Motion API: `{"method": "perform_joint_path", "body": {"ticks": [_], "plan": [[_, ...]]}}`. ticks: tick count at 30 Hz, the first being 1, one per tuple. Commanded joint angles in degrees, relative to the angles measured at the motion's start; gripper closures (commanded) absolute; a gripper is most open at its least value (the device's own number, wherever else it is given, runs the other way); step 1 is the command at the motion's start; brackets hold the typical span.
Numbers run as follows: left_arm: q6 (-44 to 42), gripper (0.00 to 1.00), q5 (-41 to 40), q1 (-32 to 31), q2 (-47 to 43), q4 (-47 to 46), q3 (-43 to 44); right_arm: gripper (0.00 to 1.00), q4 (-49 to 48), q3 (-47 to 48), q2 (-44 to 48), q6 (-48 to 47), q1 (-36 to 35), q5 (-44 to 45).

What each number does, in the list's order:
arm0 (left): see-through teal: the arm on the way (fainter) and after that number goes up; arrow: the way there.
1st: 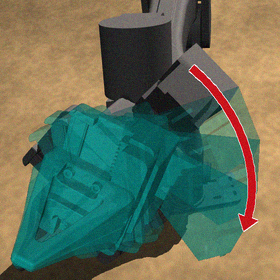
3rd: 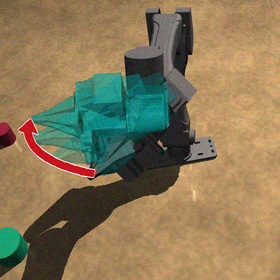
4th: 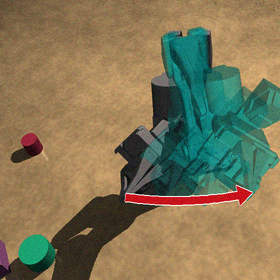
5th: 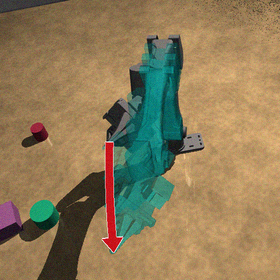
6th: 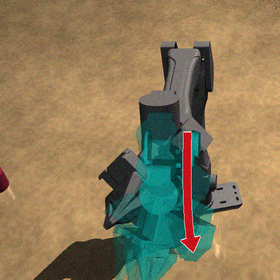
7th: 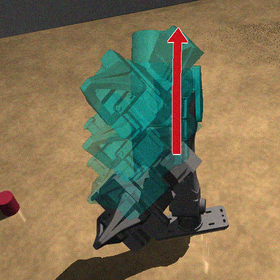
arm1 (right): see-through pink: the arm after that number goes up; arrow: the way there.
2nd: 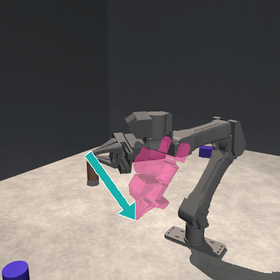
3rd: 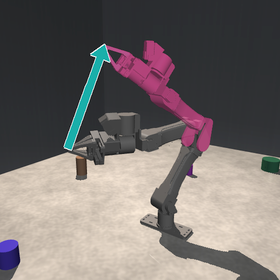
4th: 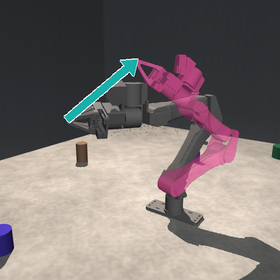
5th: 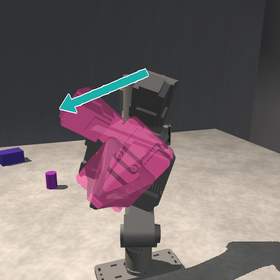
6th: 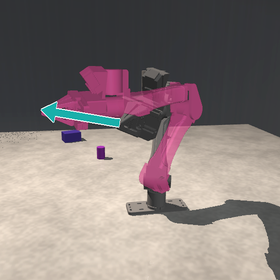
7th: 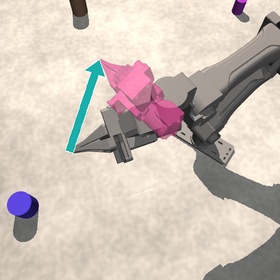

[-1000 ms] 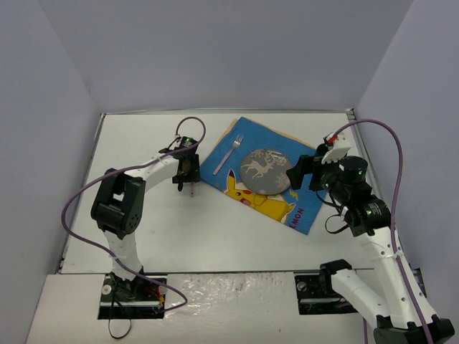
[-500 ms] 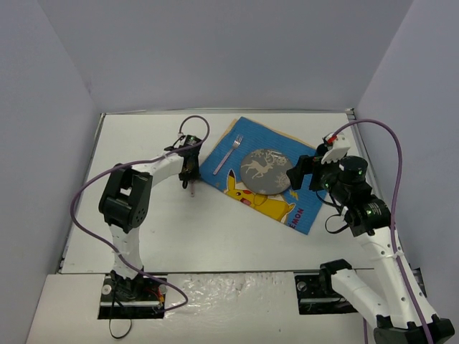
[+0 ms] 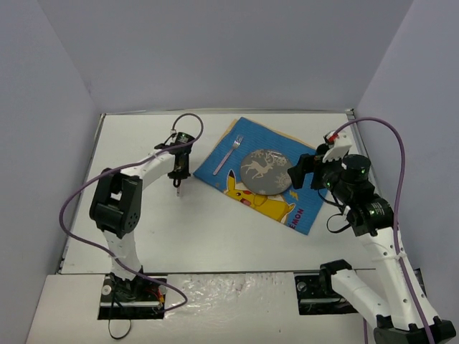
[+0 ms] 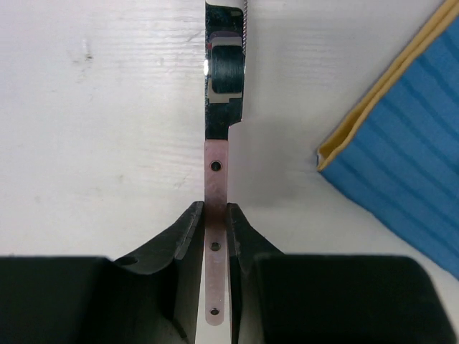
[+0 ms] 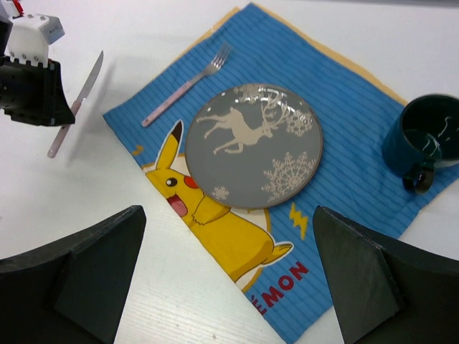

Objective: Set the dinner table for one person

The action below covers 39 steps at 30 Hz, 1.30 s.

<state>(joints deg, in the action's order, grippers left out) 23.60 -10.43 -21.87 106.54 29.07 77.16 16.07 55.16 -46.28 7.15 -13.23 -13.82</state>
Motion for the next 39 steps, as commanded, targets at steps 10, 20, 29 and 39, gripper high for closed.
{"method": "perform_joint_path", "body": {"ticks": [10,20,29,39], "plan": [[4.04,1.00,0.17,-26.61,0.20,5.89,21.87,0.00,-2.03,15.37,1.37,-1.43,-0.89,1.63],[6.60,1.00,0.22,-38.33,19.28,4.95,44.38,0.00,-0.60,17.17,7.52,-2.06,-0.92,4.33],[5.50,1.00,3.72,-40.49,31.89,4.91,57.38,0.00,1.52,18.66,10.39,-0.86,-0.92,4.05],[6.32,1.00,5.09,-40.99,35.50,2.70,59.27,0.00,3.76,18.77,10.68,-0.14,-0.92,3.47]]}}
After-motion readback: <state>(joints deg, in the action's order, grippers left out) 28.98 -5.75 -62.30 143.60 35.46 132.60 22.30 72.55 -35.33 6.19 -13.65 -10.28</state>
